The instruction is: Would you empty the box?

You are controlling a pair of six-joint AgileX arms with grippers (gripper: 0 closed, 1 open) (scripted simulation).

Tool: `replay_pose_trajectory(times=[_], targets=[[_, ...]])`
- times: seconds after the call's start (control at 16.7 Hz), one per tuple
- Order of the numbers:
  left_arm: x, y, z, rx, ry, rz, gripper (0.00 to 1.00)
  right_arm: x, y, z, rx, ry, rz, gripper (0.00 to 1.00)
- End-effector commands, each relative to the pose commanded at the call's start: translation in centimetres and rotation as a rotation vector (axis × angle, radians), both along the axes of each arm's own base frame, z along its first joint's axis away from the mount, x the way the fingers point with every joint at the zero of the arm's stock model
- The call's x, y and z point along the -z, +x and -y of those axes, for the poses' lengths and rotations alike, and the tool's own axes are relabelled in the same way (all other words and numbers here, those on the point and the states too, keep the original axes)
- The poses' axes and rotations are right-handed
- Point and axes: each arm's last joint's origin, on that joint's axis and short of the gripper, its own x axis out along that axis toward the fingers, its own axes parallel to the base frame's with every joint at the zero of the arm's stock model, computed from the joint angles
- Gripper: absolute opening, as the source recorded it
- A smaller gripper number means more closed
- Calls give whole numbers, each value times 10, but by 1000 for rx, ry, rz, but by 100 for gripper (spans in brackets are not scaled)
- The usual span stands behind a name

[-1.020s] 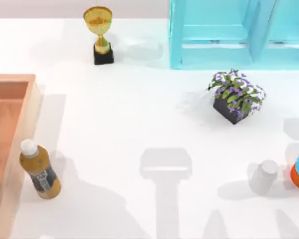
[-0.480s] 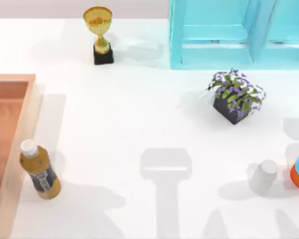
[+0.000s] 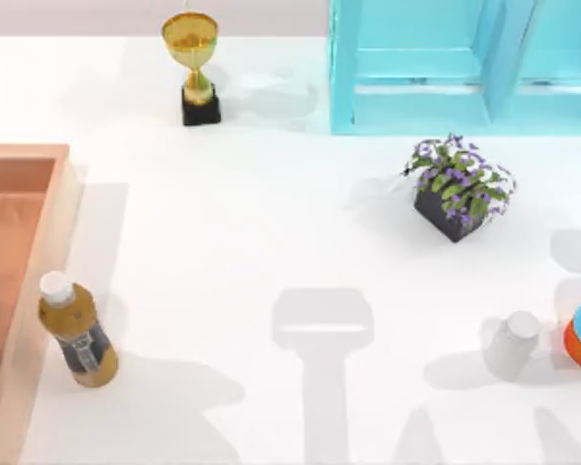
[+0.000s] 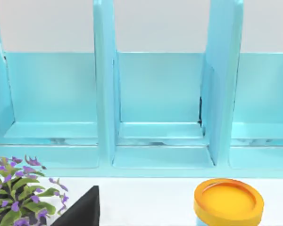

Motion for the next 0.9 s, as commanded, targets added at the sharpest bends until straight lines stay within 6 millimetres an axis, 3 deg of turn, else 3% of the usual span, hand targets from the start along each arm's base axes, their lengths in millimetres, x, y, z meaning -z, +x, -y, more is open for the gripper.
replay_pose_trajectory(times=[0.3,0.9], targets=[[0,0,0,0,0,0,2,0,0,0,0,0,0,100],[-1,0,0,2,0,3,0,0,0,0,0,0,0,100]])
